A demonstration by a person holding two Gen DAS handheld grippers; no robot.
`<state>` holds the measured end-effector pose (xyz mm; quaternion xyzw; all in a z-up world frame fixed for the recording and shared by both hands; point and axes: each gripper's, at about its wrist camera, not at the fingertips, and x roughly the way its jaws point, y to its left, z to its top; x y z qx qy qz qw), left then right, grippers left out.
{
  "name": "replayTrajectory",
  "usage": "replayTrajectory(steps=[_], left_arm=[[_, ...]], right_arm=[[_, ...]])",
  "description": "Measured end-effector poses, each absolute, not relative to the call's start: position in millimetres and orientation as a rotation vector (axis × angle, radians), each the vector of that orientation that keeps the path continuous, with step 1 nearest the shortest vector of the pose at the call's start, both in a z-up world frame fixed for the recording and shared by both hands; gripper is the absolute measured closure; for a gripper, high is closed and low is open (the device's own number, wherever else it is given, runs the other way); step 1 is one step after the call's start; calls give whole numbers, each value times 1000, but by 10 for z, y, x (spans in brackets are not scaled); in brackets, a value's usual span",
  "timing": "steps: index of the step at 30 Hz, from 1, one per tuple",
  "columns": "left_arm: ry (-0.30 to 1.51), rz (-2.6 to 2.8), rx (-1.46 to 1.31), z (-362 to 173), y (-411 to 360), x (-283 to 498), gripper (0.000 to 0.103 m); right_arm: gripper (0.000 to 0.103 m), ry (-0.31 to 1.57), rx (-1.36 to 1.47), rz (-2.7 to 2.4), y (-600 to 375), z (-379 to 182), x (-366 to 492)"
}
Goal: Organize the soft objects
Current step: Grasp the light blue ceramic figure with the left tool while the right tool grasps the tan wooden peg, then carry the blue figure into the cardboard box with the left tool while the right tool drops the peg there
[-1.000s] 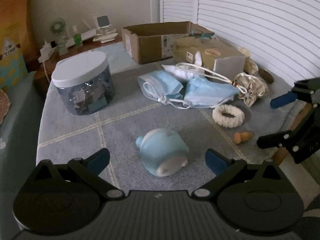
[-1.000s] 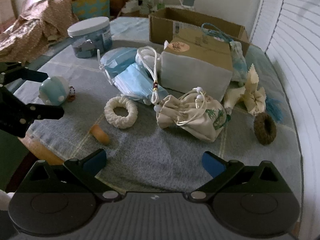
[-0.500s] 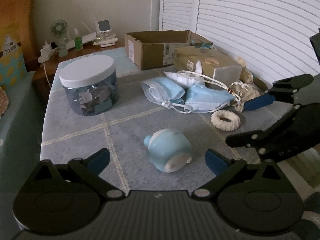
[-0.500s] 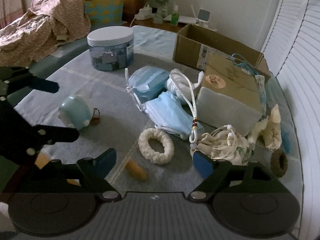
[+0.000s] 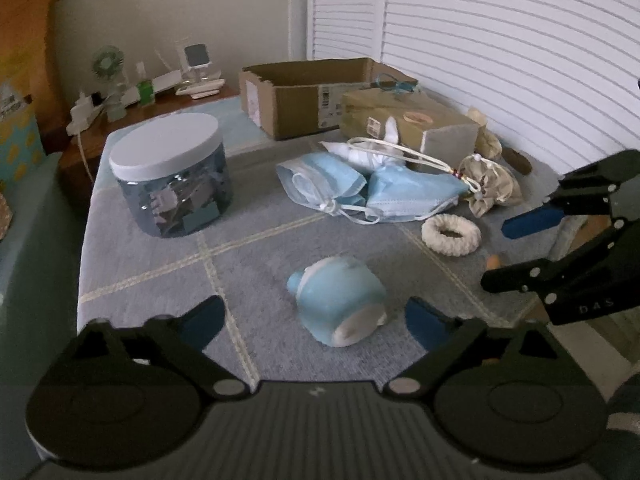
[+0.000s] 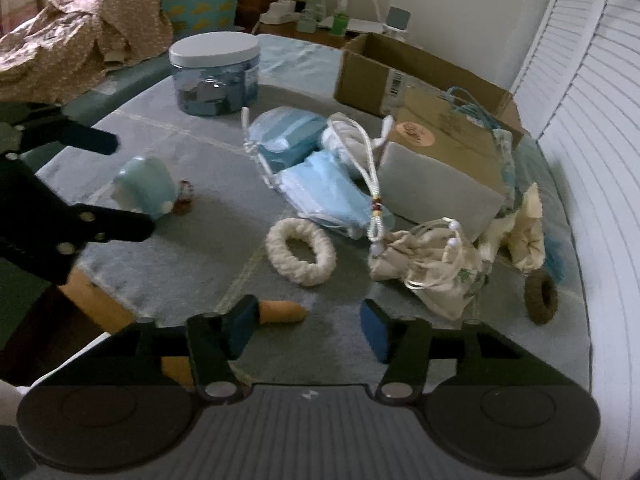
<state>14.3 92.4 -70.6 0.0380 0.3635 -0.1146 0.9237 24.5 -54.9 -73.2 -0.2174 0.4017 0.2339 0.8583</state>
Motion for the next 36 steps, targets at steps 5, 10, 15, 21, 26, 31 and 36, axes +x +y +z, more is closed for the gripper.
replayTrajectory(steps=[5, 10, 15, 21, 26, 31, 36], left_arm=[[751, -265, 105, -725, 903, 177, 24], [761, -291, 94, -742, 919, 232, 38], [769, -310, 83, -753, 912, 270, 50], [778, -312, 84, -719, 917, 282, 52], [788, -327, 86, -599, 917, 288, 52], [788, -352, 94, -410, 878, 332, 53], [770, -376, 98, -181, 815, 471, 53]], right_arm=[[66, 843, -466, 531, -500, -730, 200], [74, 852, -454, 557, -495, -723, 208], [74, 855, -447, 562, -507, -720, 221], [75, 854, -450, 568, -522, -705, 237], [75, 844, -442, 577, -560, -606, 250], [75, 818, -434, 577, -605, -442, 305], [75, 765, -422, 565, -670, -229, 455]])
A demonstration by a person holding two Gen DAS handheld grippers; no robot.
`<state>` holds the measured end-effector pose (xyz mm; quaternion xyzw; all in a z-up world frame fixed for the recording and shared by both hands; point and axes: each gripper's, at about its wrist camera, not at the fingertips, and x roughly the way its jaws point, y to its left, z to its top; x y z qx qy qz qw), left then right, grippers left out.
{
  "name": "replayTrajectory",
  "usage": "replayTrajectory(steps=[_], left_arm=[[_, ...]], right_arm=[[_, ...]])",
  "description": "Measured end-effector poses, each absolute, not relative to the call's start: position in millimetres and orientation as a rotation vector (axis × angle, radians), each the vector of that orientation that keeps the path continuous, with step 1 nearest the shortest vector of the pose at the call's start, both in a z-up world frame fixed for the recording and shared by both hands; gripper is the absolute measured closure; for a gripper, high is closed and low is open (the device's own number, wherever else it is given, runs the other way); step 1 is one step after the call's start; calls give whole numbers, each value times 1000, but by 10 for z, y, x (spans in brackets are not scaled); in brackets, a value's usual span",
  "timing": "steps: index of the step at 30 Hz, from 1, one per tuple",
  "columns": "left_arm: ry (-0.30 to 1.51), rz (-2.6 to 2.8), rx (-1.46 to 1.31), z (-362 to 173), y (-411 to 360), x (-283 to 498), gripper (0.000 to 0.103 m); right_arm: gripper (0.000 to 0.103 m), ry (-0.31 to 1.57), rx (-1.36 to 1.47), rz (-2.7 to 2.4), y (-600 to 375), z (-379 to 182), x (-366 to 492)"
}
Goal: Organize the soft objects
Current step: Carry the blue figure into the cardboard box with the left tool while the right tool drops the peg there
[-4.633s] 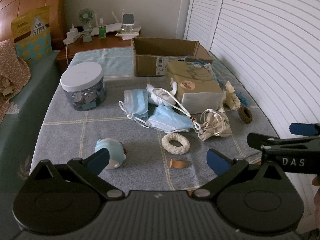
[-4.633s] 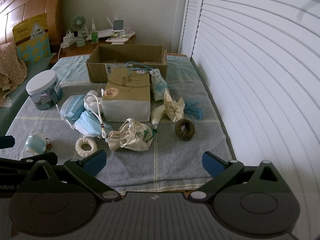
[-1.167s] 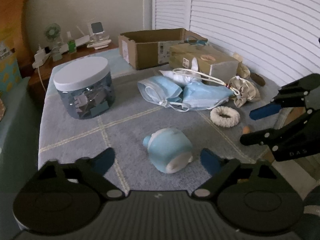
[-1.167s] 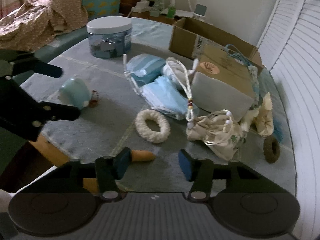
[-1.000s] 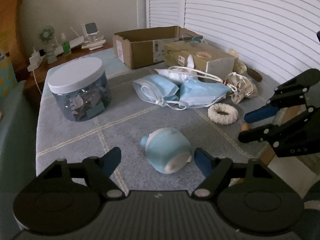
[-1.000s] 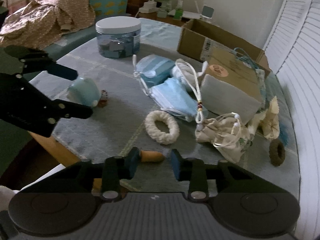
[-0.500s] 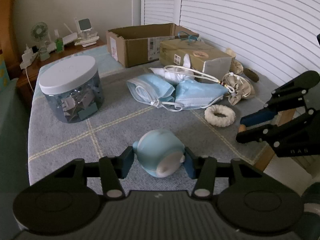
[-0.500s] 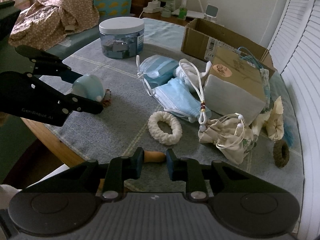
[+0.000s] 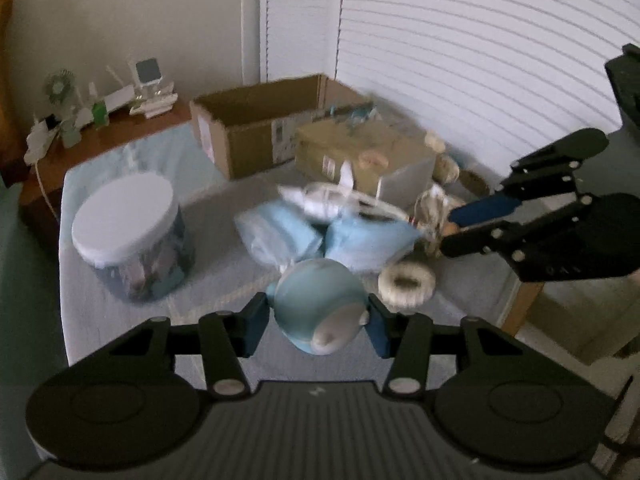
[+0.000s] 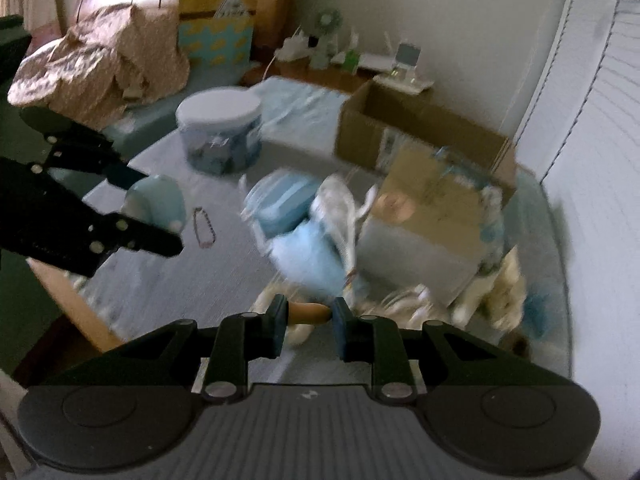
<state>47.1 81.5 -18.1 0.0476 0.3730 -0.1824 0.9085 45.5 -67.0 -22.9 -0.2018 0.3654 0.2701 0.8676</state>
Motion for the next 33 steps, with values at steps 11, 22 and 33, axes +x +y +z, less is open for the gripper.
replayTrajectory(steps=[11, 22, 33], left_arm=[[702, -344, 98, 160, 720, 1092, 53], [676, -278, 83, 298, 739, 1698, 53], [678, -269, 123, 352, 690, 2104, 53]], right_arm=[[75, 613, -381, 496, -818, 236, 1255], [75, 571, -360, 463, -779, 312, 2296], [5, 580, -289, 428, -889, 195, 2558]])
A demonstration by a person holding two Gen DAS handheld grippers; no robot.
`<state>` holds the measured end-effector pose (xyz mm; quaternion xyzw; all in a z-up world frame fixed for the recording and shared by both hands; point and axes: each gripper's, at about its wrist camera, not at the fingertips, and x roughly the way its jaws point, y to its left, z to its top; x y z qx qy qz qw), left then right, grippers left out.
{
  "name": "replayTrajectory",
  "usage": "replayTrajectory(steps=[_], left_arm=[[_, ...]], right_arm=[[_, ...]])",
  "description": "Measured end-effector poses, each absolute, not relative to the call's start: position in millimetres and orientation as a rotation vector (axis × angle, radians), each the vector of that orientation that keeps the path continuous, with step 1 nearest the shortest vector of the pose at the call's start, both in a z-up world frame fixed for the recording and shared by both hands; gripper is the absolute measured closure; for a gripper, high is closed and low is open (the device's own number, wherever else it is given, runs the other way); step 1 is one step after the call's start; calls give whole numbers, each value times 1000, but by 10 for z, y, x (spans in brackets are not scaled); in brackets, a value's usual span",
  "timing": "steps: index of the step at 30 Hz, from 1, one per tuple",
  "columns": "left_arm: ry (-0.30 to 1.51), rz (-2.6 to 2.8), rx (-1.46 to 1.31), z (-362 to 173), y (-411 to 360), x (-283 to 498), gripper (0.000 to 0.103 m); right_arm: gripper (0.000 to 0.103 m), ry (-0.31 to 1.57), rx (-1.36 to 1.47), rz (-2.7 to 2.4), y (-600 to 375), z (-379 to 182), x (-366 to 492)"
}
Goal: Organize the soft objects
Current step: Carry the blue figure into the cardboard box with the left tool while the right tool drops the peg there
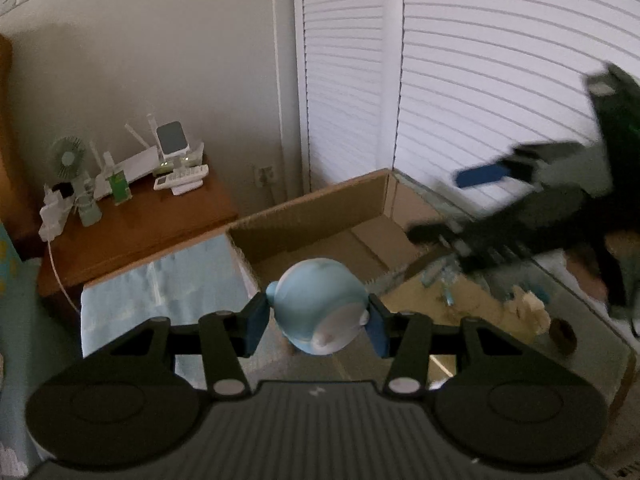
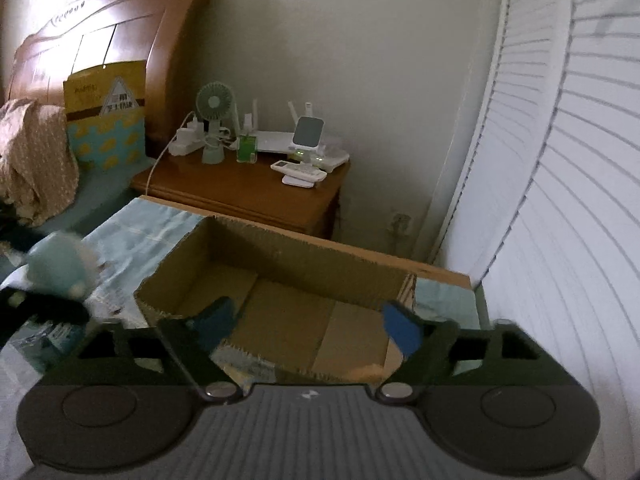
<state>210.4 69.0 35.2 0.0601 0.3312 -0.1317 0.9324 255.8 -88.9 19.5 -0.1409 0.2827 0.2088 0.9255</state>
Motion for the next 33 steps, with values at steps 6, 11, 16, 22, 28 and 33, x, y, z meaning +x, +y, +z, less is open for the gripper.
replayTrajectory(steps=[6, 11, 16, 22, 28, 33], left_arm=[[689, -270, 134, 320, 633, 2487, 53], [701, -257, 136, 231, 566, 2784, 52], [723, -231, 143, 126, 544, 2961, 50], [702, -197, 143, 143, 573, 2829, 14], [668, -190, 135, 268, 630, 2492, 9], [634, -189, 135, 329, 641, 2118, 3]], right_arm=[[0, 586, -252, 409, -1067, 167, 2189], [0, 603, -217, 380, -1242, 144, 1938], [0, 612, -208, 352, -1347, 139, 1765], [0, 650, -207, 349, -1426, 89, 1690], [0, 664, -216, 345, -1441, 64, 1569], [0, 672, -223, 341, -1443, 53, 1441]])
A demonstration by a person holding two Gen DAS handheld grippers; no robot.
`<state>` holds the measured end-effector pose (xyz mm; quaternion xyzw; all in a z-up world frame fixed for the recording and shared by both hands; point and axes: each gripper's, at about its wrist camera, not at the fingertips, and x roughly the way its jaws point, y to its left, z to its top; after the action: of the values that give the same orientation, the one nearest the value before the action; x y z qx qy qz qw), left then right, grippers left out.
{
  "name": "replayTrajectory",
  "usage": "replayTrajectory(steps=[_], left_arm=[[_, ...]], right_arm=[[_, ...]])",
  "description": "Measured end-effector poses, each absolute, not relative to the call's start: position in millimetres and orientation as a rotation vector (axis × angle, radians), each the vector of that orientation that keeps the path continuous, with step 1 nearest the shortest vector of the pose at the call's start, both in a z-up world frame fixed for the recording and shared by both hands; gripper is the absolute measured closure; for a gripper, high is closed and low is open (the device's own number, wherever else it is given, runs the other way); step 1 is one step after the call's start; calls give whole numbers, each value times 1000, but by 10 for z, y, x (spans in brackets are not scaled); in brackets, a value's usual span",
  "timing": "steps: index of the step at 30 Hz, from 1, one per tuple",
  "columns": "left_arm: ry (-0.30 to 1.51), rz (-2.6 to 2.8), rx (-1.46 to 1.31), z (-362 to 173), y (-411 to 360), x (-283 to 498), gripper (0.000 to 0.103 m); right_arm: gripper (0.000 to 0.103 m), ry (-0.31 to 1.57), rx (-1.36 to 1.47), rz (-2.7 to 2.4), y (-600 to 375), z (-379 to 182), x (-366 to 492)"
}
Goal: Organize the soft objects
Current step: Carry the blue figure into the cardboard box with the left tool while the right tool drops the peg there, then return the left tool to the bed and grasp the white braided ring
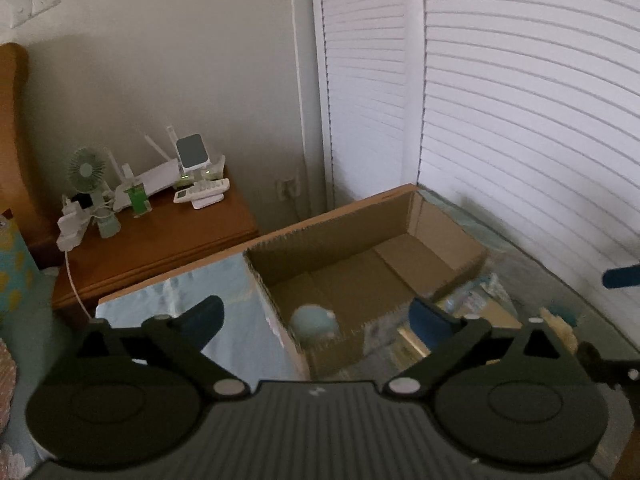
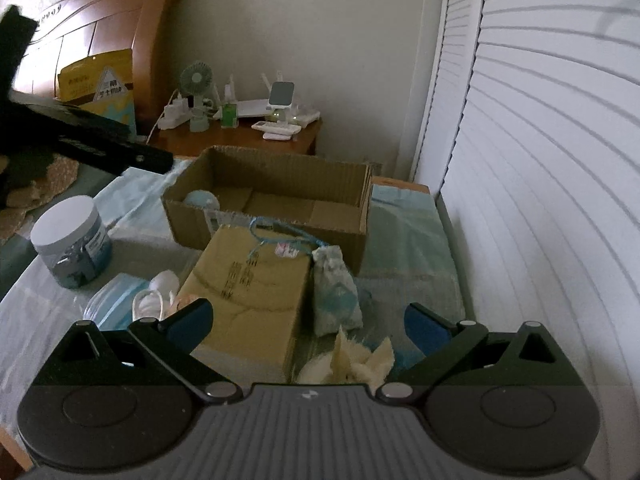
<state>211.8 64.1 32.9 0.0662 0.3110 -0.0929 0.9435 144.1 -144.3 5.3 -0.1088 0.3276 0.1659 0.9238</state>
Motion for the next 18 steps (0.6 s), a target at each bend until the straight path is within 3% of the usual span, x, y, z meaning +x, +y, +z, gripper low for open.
replayTrajectory(steps=[18], left_arm=[[653, -227, 87, -119, 435, 1030, 1]], right_arm=[[0, 763, -215, 410, -1495, -277, 888]])
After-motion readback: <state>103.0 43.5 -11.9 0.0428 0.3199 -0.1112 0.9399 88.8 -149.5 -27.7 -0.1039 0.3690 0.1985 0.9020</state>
